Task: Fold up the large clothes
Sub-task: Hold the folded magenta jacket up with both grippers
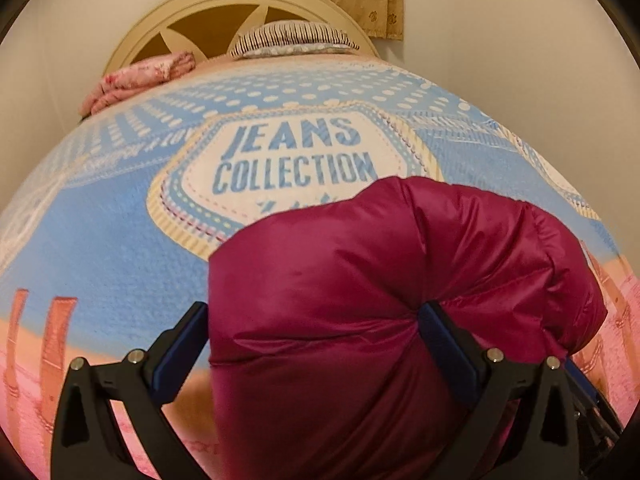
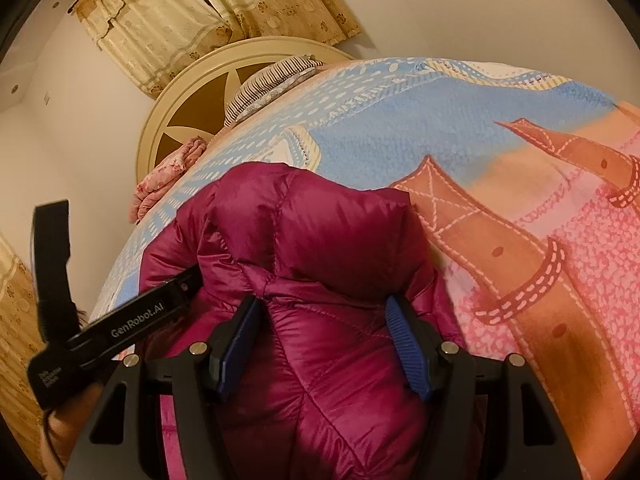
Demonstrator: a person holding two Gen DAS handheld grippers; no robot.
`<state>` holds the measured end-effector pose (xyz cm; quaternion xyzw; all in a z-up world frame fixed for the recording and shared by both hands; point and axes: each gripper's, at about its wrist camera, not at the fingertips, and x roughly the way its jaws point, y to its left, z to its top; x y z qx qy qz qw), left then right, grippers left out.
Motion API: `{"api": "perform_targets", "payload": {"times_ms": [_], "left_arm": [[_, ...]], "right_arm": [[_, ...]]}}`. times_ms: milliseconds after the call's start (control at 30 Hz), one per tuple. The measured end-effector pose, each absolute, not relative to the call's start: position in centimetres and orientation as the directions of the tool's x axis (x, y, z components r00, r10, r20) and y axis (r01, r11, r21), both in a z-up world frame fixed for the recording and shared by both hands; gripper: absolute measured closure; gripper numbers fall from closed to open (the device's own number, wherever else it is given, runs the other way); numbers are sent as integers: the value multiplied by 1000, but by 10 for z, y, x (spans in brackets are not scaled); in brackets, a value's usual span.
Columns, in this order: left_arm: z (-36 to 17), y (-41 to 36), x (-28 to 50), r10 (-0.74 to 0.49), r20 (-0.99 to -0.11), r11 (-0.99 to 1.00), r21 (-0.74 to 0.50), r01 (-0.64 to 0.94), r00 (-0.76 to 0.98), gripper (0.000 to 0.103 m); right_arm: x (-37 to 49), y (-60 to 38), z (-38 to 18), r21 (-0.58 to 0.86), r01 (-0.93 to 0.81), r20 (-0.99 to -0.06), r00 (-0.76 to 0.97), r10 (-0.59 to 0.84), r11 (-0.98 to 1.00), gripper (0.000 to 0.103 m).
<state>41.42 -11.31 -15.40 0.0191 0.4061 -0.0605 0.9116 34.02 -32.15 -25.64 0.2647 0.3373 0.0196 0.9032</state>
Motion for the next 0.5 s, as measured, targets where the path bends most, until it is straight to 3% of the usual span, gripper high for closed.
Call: {"api": "perform_targets", "payload": {"times_ms": [500], "left_arm": [[-162, -117, 418, -122, -774, 990, -51, 131, 621, 0]], "right_arm": [[345, -316, -256, 463, 159, -624, 757, 193, 872, 37]]}}
